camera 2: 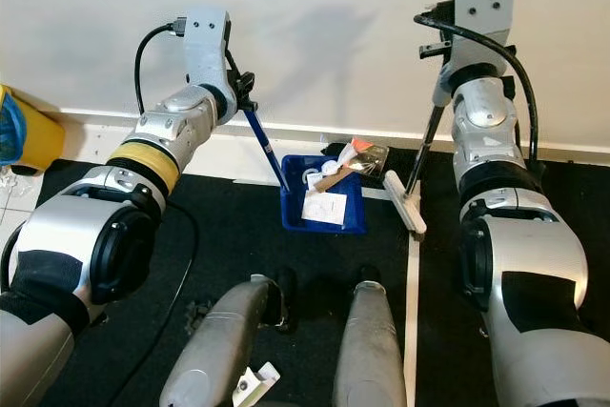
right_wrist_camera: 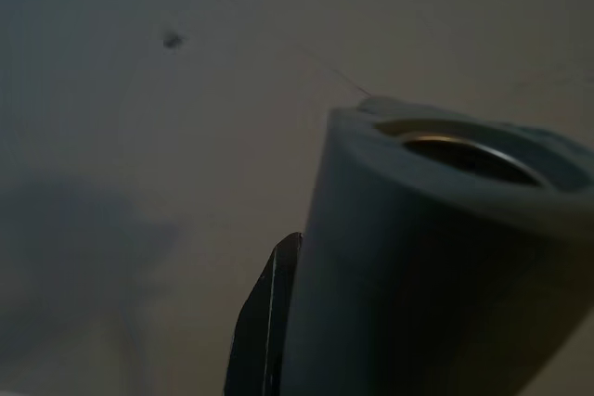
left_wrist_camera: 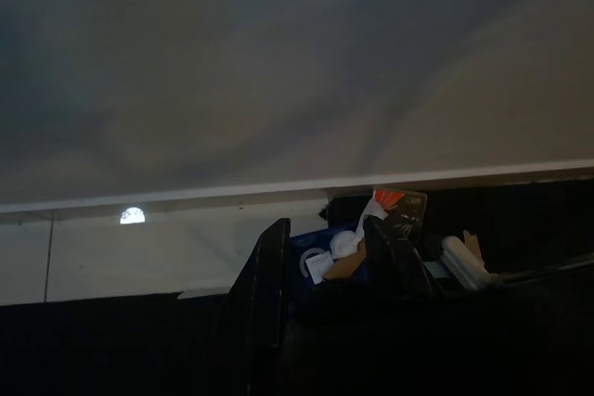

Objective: Sweep floor

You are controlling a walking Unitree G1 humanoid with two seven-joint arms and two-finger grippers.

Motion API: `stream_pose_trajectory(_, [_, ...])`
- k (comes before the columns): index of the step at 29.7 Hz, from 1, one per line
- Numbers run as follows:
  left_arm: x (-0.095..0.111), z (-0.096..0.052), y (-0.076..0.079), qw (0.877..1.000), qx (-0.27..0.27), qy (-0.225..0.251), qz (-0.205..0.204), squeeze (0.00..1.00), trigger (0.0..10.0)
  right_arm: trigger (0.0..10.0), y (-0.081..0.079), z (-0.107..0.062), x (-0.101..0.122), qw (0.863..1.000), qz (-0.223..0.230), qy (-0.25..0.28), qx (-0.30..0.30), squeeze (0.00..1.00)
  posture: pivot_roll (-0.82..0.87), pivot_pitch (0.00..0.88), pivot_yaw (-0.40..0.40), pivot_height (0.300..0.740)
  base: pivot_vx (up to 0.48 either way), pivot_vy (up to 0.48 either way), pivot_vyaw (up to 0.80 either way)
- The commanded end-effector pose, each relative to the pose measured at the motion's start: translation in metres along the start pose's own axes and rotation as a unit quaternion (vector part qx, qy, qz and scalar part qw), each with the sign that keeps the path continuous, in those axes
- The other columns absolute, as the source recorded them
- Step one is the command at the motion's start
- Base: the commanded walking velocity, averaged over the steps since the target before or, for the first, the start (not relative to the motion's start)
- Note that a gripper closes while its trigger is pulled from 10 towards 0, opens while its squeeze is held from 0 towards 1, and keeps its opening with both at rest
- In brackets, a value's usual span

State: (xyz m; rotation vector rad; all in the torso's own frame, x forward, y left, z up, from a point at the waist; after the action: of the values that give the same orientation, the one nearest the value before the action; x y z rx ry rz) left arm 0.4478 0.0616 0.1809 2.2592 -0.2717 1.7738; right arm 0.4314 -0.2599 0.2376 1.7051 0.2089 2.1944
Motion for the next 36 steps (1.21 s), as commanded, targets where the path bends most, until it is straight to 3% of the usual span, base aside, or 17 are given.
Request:
stream_pose_trajectory(1, [0.010,0.001,0.006,1.000,-0.005,0.021,-0.008,0.00,10.0,10.0,0.004,-0.003,-0.008,0.999,-0.029,-0.014,-0.006,0.00,0.07,0.356,0.162,0.740,0.000,0.000,0.00])
stream_pose_trajectory(5, [0.009,0.001,0.010,1.000,-0.016,0.019,-0.007,0.00,10.0,10.0,0.011,-0.003,-0.007,0.999,-0.043,-0.017,-0.020,0.00,0.08,0.357,0.165,0.740,0.000,0.000,0.00])
stream_pose_trajectory(10, [0.009,0.001,0.014,0.999,-0.035,0.017,-0.011,0.00,10.0,10.0,0.005,-0.001,-0.005,1.000,-0.019,-0.015,-0.016,0.00,0.09,0.361,0.165,0.740,0.000,0.000,0.00])
stream_pose_trajectory(12, [0.010,0.001,0.017,0.999,-0.047,0.013,-0.015,0.00,10.0,10.0,-0.013,0.003,0.000,1.000,0.016,-0.014,-0.004,0.00,0.13,0.366,0.157,0.740,0.000,0.000,0.00])
stream_pose_trajectory(17, [0.007,0.001,0.019,0.999,-0.049,0.011,-0.012,0.00,10.0,10.0,-0.035,0.006,0.002,0.998,0.051,-0.021,0.018,0.00,0.14,0.365,0.154,0.740,0.000,0.000,0.00])
stream_pose_trajectory(21, [0.007,0.002,0.028,0.997,-0.060,0.012,-0.035,0.00,10.0,10.0,-0.080,0.006,0.010,0.992,0.089,-0.021,0.081,0.00,0.15,0.361,0.146,0.740,0.000,0.000,0.00])
stream_pose_trajectory(22, [0.007,0.002,0.028,0.997,-0.060,0.012,-0.035,0.00,10.0,10.0,-0.080,0.006,0.010,0.992,0.089,-0.021,0.081,0.00,0.15,0.361,0.146,0.740,0.000,0.000,0.00])
stream_pose_trajectory(23, [0.012,0.002,0.031,0.997,-0.066,0.018,-0.046,0.00,10.0,10.0,-0.091,0.005,0.012,0.990,0.098,-0.023,0.094,0.00,0.15,0.360,0.145,0.740,0.000,0.000,0.00])
stream_pose_trajectory(30, [0.021,0.001,0.033,0.995,-0.076,0.028,-0.056,0.00,10.0,10.0,-0.112,0.006,0.026,0.983,0.127,-0.008,0.128,0.00,0.15,0.355,0.143,0.740,0.000,0.000,0.00])
stream_pose_trajectory(33, [0.018,0.001,0.030,0.996,-0.071,0.026,-0.050,0.00,10.0,10.0,-0.128,0.005,0.044,0.971,0.158,0.027,0.178,0.00,0.14,0.353,0.140,0.740,0.000,0.000,0.00])
stream_pose_trajectory(36, [0.016,0.002,0.029,0.996,-0.067,0.023,-0.047,0.00,10.0,10.0,-0.133,0.004,0.055,0.963,0.169,0.053,0.205,0.00,0.13,0.353,0.139,0.740,0.000,0.000,0.00])
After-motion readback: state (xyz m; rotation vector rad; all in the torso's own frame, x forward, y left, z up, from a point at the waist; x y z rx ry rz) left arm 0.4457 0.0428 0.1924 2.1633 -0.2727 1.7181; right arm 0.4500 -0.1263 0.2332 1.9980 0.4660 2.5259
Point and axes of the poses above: a point about 5 cm out from each wrist's last joint towards the gripper, its own z axis pointing out of the wrist towards the gripper, its own x axis along the axis of the wrist's last joint, y = z × x, the point moved 4 cm from there along z, pointing out of the wrist towards the gripper, and after that the axes turned 1 degree about -z, right-handed, at the moved point
